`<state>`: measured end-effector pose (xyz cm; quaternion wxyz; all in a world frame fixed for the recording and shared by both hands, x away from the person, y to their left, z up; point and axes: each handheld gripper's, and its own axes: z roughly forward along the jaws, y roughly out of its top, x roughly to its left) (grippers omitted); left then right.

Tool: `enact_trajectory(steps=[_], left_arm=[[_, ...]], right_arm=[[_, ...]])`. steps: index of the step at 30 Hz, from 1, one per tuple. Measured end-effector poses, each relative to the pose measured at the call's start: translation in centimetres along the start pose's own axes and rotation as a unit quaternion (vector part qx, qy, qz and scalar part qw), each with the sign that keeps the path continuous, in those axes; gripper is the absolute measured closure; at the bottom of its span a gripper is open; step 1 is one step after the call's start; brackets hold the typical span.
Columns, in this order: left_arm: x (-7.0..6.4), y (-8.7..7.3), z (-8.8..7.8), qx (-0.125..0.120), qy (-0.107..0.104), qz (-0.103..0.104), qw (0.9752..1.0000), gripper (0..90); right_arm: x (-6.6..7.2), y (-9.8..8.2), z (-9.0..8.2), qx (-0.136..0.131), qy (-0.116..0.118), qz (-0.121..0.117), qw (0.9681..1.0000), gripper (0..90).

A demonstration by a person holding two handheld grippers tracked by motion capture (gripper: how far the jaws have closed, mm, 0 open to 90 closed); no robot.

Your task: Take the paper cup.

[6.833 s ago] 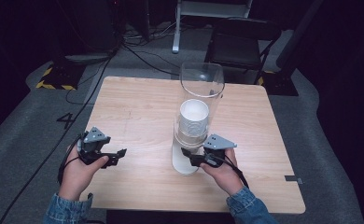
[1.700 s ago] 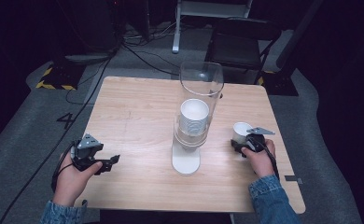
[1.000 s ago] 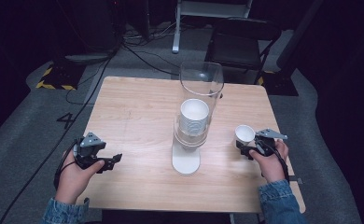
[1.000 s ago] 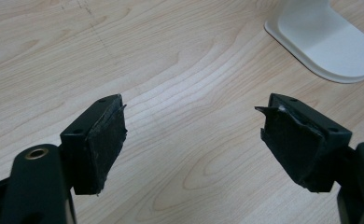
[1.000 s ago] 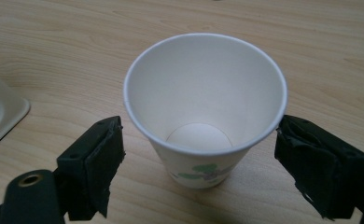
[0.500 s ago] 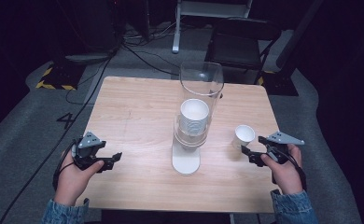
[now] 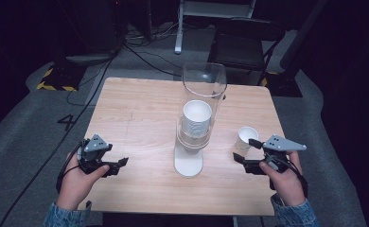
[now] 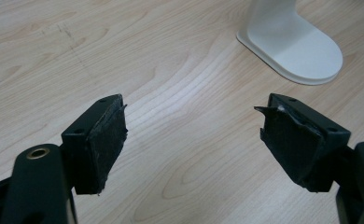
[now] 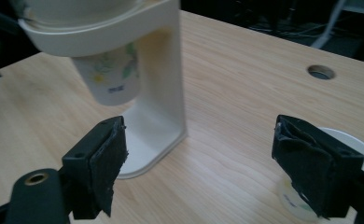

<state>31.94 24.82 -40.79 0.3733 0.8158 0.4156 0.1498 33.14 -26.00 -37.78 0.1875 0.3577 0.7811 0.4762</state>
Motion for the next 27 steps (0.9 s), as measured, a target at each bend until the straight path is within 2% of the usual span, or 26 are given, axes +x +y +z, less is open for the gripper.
enact_trajectory(steps=[1,3,4,5,6,10,13,18,19,20,22,24,27], left_arm=[[-0.1,0.0,0.0,0.001,-0.002,0.0,1.0,21.9],[-0.1,0.0,0.0,-0.003,-0.005,0.002,1.0,21.3],[-0.2,0.0,0.0,-0.017,-0.013,-0.005,0.9998,20.7],[-0.2,0.0,0.0,-0.017,-0.013,-0.005,0.9998,20.5],[0.0,-0.1,0.1,-0.028,-0.021,-0.008,0.9993,20.3],[0.0,-0.3,0.1,-0.031,-0.023,-0.017,0.9991,19.6],[-0.1,-0.2,0.1,-0.033,-0.026,-0.02,0.9989,18.8],[-0.2,-0.3,0.3,-0.031,-0.028,-0.01,0.9991,17.4],[-0.2,-0.3,0.3,-0.031,-0.028,-0.01,0.9991,17.4],[-0.1,-0.4,0.5,-0.03,-0.022,0.006,0.9993,17.4],[-0.1,-0.4,0.6,-0.029,-0.022,0.02,0.9991,17.0],[-0.1,-0.5,0.8,-0.032,-0.033,0.021,0.9987,16.2],[-0.1,-0.6,1.1,-0.032,-0.034,0.027,0.9986,16.3]], right_arm=[[0.3,0.0,0.4,0.0,0.021,-0.008,0.9997,18.7],[0.4,-0.1,0.6,0.0,0.029,-0.01,0.9995,18.7],[0.8,-0.2,1.0,-0.002,0.044,-0.012,0.9989,18.7],[1.1,-0.2,1.2,0.0,0.053,-0.015,0.9985,18.7],[1.4,-0.2,1.5,-0.001,0.06,-0.018,0.9981,18.7],[2.5,-0.2,2.2,-0.001,0.077,-0.032,0.9965,18.4],[2.9,-0.5,3.1,0.002,0.097,-0.028,0.9949,18.3],[3.9,-1.2,4.7,0.008,0.125,-0.025,0.9918,18.2],[3.9,-1.2,4.7,0.008,0.125,-0.025,0.9918,18.2],[4.1,-1.3,5.0,0.008,0.129,-0.032,0.9911,17.9],[4.1,-1.4,5.1,0.009,0.127,-0.034,0.9913,17.8],[3.9,-1.6,5.3,0.01,0.122,-0.03,0.992,17.8],[3.6,-1.7,5.4,0.01,0.116,-0.027,0.9929,17.8]])
